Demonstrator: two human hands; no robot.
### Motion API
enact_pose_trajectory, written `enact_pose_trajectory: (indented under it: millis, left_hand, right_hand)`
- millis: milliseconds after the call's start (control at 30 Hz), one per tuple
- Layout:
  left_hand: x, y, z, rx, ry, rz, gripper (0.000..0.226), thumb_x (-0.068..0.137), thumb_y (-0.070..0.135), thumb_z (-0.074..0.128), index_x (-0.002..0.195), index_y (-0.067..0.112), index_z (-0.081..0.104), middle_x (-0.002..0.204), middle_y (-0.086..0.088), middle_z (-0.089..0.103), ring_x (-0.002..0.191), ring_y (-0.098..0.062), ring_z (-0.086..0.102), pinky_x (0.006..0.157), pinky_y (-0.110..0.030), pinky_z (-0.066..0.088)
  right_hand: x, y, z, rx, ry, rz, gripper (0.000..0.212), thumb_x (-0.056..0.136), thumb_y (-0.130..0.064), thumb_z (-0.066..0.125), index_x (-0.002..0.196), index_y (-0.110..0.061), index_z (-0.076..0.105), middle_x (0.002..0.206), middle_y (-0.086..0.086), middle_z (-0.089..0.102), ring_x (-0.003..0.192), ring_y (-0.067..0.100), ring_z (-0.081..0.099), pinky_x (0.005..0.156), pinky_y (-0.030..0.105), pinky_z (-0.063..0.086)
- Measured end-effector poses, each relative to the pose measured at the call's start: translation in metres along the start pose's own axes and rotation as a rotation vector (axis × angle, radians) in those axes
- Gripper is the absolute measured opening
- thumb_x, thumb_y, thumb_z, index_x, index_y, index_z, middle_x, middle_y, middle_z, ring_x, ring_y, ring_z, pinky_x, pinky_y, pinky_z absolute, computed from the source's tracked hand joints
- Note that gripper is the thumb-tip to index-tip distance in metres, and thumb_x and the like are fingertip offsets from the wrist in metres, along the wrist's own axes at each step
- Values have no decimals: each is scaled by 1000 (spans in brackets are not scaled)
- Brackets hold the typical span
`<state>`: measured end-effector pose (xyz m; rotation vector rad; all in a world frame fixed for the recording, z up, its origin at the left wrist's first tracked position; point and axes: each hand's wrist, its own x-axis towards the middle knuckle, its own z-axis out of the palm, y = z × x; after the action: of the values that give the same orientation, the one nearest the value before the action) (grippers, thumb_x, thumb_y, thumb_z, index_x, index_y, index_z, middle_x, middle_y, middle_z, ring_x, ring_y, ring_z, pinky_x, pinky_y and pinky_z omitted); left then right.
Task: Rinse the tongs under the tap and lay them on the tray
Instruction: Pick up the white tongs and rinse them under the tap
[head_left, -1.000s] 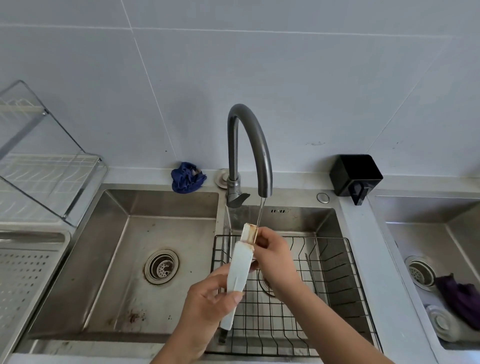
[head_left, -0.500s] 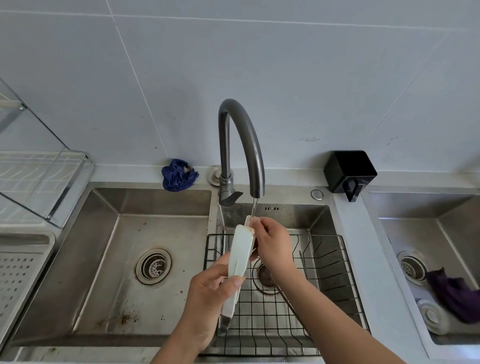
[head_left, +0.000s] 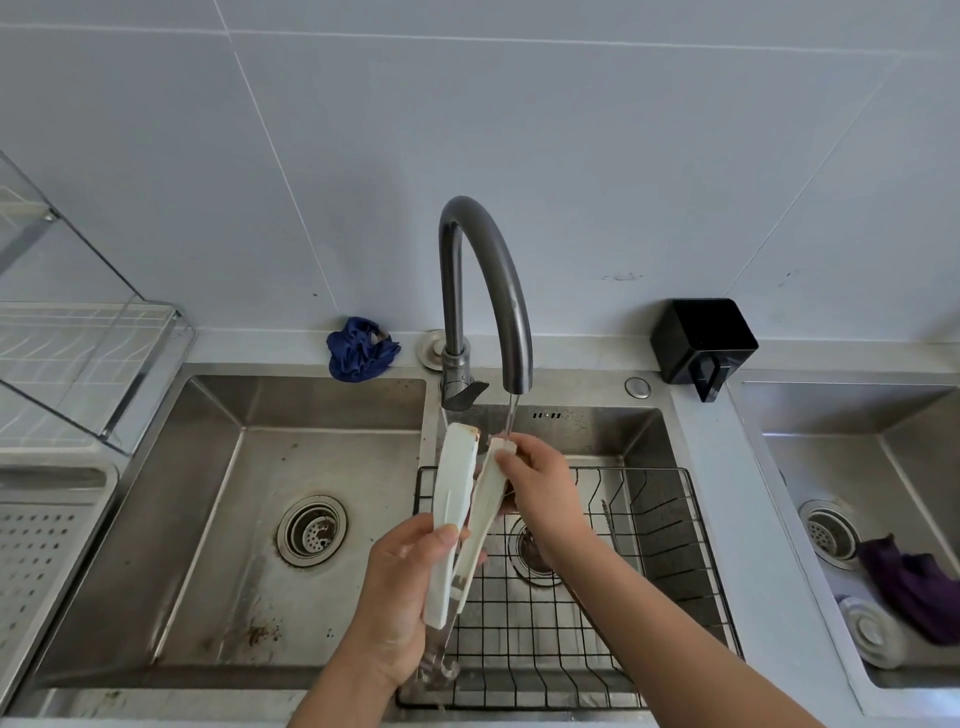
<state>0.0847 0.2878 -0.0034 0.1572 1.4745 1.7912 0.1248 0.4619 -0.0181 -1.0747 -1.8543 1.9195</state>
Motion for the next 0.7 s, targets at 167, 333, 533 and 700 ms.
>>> enact_pose_trajectory:
  millis: [167, 333, 533, 700]
  left_hand:
    - [5, 3, 0, -8, -13, 38, 57, 70, 35, 78, 109, -6, 71, 122, -25, 69, 116, -34, 65, 96, -49, 50]
    - [7, 1, 7, 213, -35, 46, 44, 70, 56, 73, 100, 24, 72, 105, -2, 76, 96, -25, 71, 69, -29, 56]
    - [32, -4, -9, 468, 11, 84, 12, 86, 24, 76, 91, 27, 66, 89, -11, 73, 82, -28, 71, 61, -31, 56]
    - [42, -4, -24, 531, 68, 97, 7, 91, 11, 71, 95, 16, 73, 82, 1, 76, 77, -17, 71, 65, -26, 53]
  right_hand:
    - [9, -8, -4, -137, 97, -28, 31, 104, -26, 53, 86, -4, 66, 77, 21, 71, 65, 33, 74, 52, 50, 62]
    - [20, -12, -2, -260, 262, -89, 42, 104, -32, 52, 78, -2, 62, 71, 20, 66, 65, 40, 69, 57, 58, 58]
    - [23, -27, -8, -128, 130, -72, 18, 102, -14, 53, 95, -22, 68, 92, 10, 75, 73, 20, 76, 58, 42, 65]
    - [15, -21, -15, 62, -100, 1, 34, 97, 0, 54, 113, -28, 64, 105, 3, 78, 90, 23, 77, 70, 39, 64]
